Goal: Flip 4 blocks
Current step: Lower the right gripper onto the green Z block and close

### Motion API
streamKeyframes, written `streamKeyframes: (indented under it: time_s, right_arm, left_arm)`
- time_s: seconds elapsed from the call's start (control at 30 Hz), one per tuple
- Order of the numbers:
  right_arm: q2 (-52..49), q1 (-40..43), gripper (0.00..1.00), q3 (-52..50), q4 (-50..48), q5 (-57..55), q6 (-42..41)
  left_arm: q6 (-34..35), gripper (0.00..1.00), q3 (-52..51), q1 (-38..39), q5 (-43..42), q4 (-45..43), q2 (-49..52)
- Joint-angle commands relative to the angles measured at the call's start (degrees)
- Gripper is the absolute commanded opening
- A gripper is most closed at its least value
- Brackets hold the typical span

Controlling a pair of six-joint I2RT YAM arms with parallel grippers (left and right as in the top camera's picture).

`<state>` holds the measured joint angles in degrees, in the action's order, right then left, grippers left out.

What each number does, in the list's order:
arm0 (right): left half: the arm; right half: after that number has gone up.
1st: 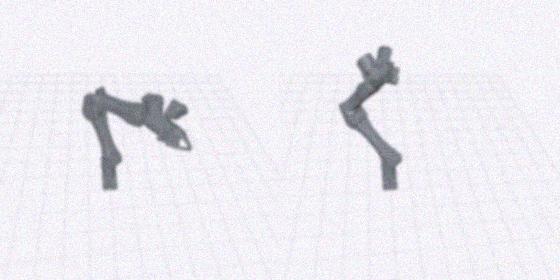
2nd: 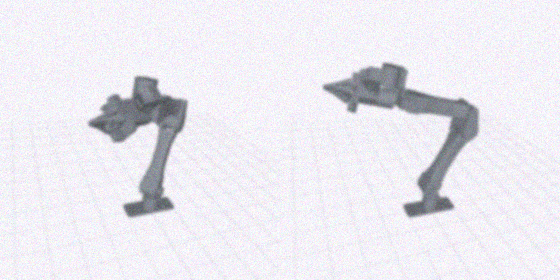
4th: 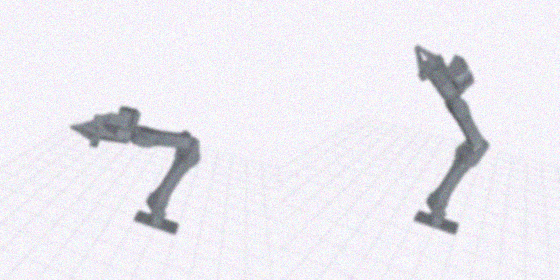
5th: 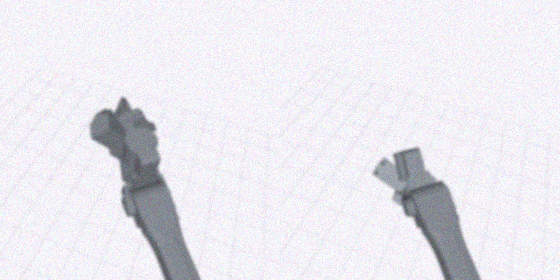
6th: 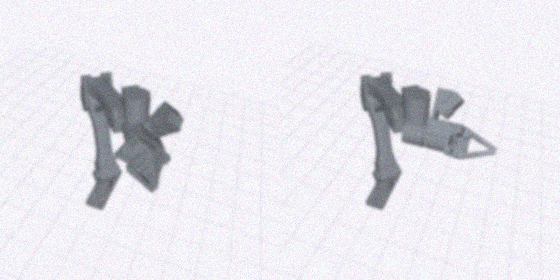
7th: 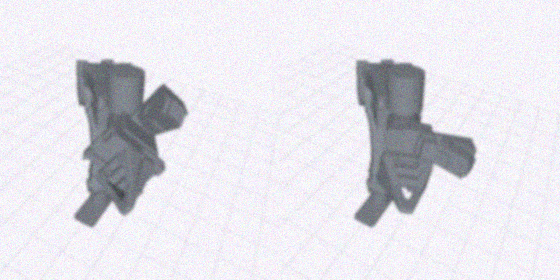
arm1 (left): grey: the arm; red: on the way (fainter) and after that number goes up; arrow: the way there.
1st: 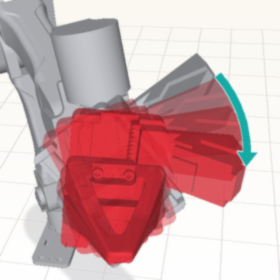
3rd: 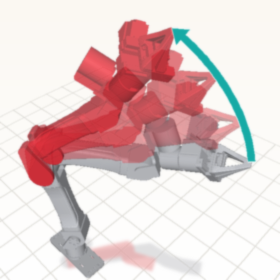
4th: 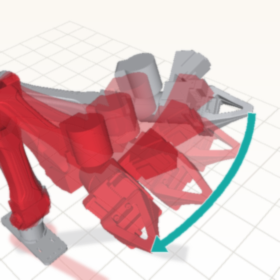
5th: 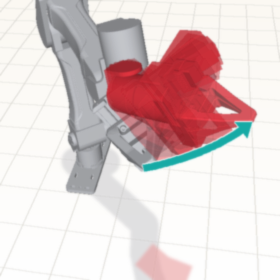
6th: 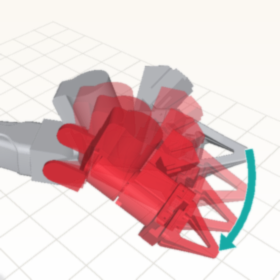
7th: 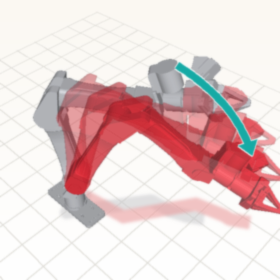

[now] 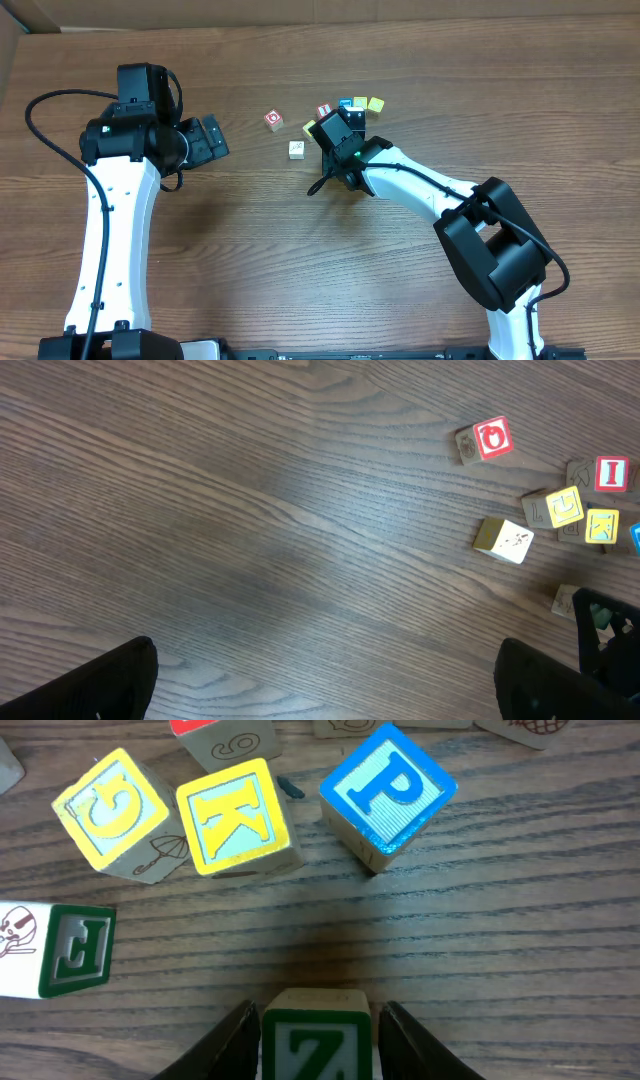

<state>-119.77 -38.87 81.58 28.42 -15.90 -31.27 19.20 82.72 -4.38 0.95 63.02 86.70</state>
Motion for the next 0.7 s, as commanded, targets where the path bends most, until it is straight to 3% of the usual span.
streamKeyframes:
  time_s: [0.0, 0.67]
  right_arm:
    - [-0.07, 0.00, 0.40, 0.13, 0.33, -0.98, 0.24]
    - [1.88, -0.02, 0.36, 0.26, 3.87, 1.73, 0.24]
  left_arm:
    - [0.52, 1.00, 0.63, -0.11, 0.55, 0.11, 0.48]
    - [0.52, 1.00, 0.63, -0.11, 0.55, 0.13, 0.48]
